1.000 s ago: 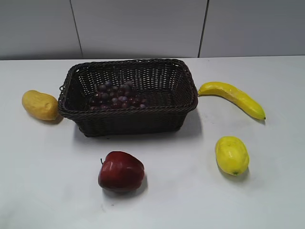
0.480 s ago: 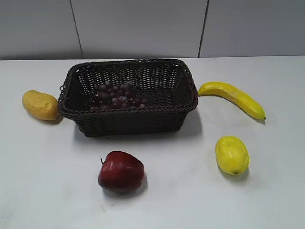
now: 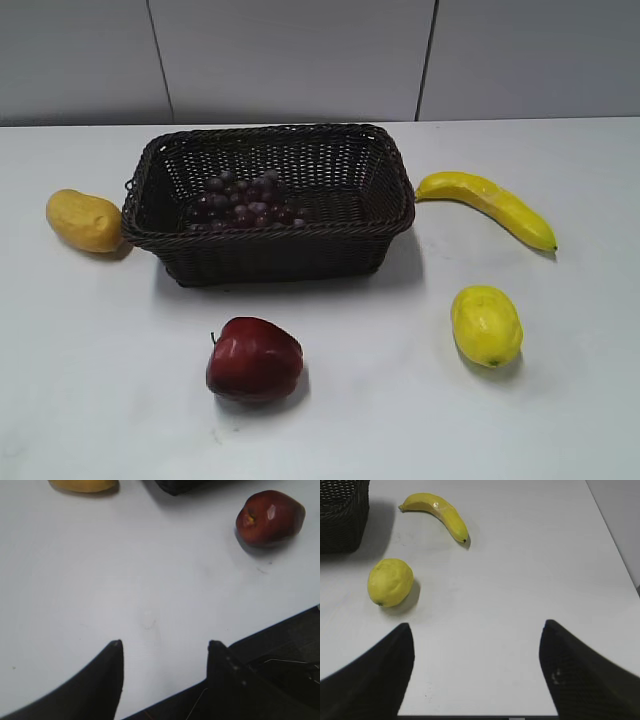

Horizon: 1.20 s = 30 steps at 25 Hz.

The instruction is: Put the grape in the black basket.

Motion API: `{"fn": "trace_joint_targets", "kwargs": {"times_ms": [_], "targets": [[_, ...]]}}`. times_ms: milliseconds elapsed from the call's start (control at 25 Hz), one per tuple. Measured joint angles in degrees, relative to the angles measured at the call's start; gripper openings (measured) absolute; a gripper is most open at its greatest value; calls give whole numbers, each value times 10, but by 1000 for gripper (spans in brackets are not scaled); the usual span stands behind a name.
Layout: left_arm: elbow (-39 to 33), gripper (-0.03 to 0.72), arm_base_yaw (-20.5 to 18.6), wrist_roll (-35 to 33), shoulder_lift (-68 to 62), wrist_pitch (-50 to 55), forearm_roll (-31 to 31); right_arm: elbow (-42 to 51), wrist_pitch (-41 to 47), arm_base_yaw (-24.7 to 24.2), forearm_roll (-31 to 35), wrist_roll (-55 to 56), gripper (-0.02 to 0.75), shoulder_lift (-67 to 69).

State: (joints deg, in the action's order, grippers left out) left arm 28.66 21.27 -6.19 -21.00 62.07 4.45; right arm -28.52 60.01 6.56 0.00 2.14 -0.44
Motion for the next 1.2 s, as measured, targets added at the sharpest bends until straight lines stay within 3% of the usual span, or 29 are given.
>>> {"fn": "trace_joint_targets", "kwargs": {"times_ms": [520,680,1040,1200], "targets": [[0,510,-6,-1,9,-1,1,0,0,0,0,0,593,0],[0,495,-42,-1,40,-2,2,0,0,0,0,0,593,0],[0,462,-168,-1,154,-2,2,0,0,0,0,0,593,0],[0,461,-195,-1,194,-2,2,0,0,0,0,0,593,0]]}}
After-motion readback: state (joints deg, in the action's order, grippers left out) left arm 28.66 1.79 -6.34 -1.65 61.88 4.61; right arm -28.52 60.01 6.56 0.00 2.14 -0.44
